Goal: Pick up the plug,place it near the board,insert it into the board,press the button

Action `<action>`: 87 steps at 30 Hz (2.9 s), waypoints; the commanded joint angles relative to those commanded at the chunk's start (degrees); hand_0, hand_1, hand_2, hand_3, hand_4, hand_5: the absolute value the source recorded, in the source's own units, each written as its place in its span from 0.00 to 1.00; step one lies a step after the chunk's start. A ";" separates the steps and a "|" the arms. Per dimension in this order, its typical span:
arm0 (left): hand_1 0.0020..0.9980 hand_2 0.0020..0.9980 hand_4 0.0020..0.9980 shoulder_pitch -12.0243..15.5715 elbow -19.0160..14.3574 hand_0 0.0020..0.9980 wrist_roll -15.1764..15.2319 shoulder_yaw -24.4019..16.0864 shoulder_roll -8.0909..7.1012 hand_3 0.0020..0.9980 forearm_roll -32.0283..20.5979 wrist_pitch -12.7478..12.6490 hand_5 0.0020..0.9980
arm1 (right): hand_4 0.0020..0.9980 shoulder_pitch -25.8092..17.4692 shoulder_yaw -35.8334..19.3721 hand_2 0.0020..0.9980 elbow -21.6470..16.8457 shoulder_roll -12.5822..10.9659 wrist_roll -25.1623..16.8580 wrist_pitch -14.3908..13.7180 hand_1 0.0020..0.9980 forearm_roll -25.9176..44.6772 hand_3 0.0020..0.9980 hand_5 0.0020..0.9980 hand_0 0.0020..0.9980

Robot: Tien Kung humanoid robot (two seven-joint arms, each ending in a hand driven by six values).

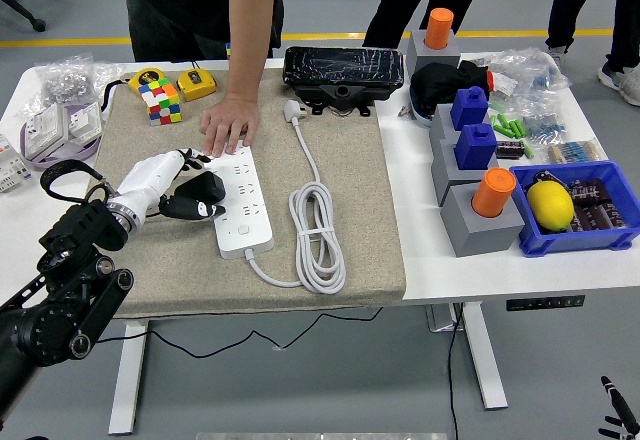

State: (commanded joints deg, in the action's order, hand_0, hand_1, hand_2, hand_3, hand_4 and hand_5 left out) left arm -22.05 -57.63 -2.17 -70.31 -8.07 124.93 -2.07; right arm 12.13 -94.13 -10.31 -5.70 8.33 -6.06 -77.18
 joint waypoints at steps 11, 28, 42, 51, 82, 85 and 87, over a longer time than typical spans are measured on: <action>0.62 0.60 0.98 0.01 -0.45 0.51 -0.72 0.71 -0.11 0.58 0.36 -1.47 0.06 | 1.00 -0.16 0.14 0.78 0.00 -0.06 0.02 -0.05 0.86 0.10 0.85 1.00 1.00; 0.53 0.51 0.90 -0.29 -1.77 0.36 -2.48 0.99 -0.10 0.54 3.98 -1.31 0.00 | 1.00 -0.26 0.06 0.78 0.00 0.12 0.08 -0.06 0.87 0.05 0.85 1.00 1.00; 0.48 0.46 0.88 -0.71 -2.00 0.34 -3.23 0.94 -0.25 0.53 4.99 1.32 0.00 | 1.00 -0.07 -0.02 0.78 0.00 -0.07 0.02 -0.09 0.86 0.29 0.85 1.00 1.00; 0.46 0.44 0.86 -0.88 -2.55 0.32 -2.74 0.68 -0.42 0.53 4.11 0.78 0.00 | 1.00 0.07 0.06 0.78 0.00 -0.11 -0.01 -0.04 0.86 0.46 0.85 1.00 1.00; 0.41 0.42 0.87 1.17 -7.84 0.30 -2.96 -7.20 -2.23 0.53 5.07 2.09 0.00 | 1.00 -0.40 0.14 0.78 0.00 -0.07 0.11 -0.04 0.86 0.42 0.85 1.00 1.00; 0.41 0.42 0.87 1.87 -7.33 0.30 -2.92 -9.24 -2.95 0.53 5.07 1.94 0.00 | 1.00 -0.46 0.03 0.78 0.00 -0.11 0.16 -0.04 0.86 0.30 0.85 1.00 1.00; 0.40 0.41 0.87 2.21 -6.30 0.30 -2.65 -10.34 -3.37 0.53 5.07 1.62 0.00 | 1.00 -0.45 -0.06 0.78 0.00 -0.16 0.22 -0.04 0.86 0.22 0.85 1.00 1.00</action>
State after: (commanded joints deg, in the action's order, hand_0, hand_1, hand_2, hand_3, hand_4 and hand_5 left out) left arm -19.84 -63.93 -4.82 -80.65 -11.44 130.00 -0.45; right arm 11.68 -94.19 -10.31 -5.86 8.55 -6.10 -76.96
